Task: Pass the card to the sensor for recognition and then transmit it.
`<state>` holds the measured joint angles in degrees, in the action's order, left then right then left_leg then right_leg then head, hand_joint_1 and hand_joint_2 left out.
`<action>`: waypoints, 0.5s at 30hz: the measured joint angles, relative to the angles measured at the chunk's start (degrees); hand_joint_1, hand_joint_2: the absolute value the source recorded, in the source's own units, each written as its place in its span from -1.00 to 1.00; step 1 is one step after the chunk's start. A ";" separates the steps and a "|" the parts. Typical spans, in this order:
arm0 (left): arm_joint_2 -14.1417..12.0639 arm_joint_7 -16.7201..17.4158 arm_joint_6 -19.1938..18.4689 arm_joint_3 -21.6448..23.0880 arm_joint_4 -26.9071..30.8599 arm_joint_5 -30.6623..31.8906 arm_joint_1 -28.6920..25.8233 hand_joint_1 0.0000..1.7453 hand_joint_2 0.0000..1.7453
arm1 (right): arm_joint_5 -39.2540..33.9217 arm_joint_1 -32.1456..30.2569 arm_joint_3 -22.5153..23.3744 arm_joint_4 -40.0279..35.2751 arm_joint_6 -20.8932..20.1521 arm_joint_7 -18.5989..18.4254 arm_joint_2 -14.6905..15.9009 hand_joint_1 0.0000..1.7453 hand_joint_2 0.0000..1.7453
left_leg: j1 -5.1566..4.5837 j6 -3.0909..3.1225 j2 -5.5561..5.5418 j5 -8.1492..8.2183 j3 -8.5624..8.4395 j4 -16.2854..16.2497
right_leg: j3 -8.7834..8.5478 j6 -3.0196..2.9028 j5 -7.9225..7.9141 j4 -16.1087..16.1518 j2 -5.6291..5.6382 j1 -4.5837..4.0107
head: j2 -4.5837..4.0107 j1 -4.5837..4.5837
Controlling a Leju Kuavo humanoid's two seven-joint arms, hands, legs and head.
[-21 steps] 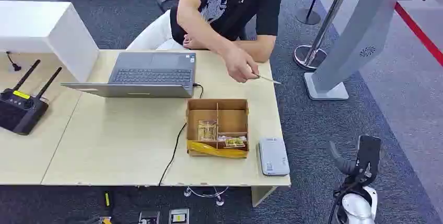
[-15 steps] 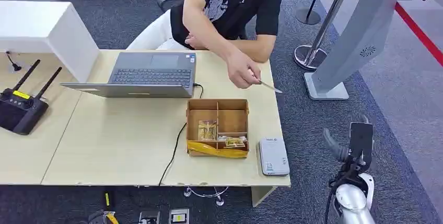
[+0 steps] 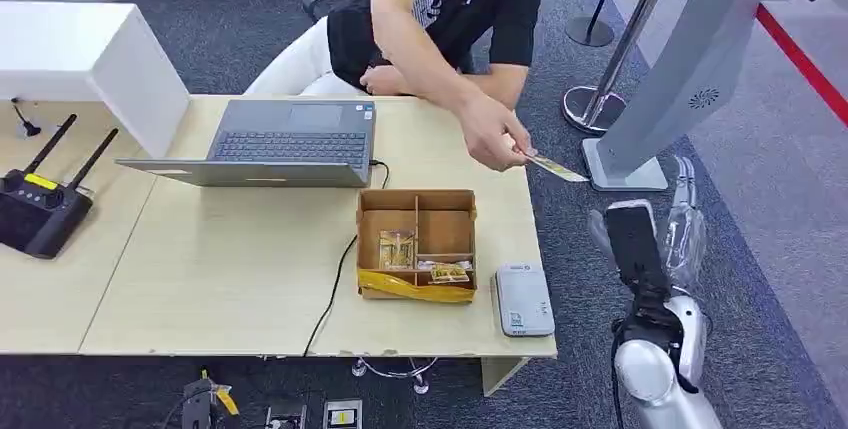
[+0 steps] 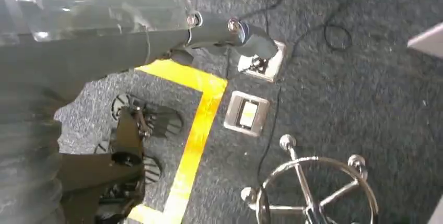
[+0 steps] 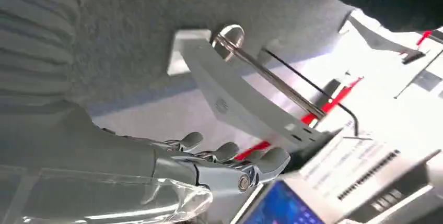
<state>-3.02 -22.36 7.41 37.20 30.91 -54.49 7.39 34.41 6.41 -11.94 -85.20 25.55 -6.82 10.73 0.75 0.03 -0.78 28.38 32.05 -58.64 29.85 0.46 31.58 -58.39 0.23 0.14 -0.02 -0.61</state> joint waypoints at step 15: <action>-0.20 0.54 -7.61 1.49 0.15 3.72 0.39 -1.00 1.00 | 27.72 2.61 -10.65 -7.93 -6.67 -8.22 0.33 -1.00 1.00 | 0.02 -0.01 -0.01 -0.01 0.02 0.00 | 0.00 0.00 0.00 -0.04 0.00 -0.02 | 0.00 0.00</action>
<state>-3.21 -21.81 -0.20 38.69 31.06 -50.77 7.78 62.12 9.02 -22.58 -93.13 18.88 -15.04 11.06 0.76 0.02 -0.79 28.37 32.07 -58.64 29.85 0.46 31.58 -58.43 0.22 0.13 -0.02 -0.61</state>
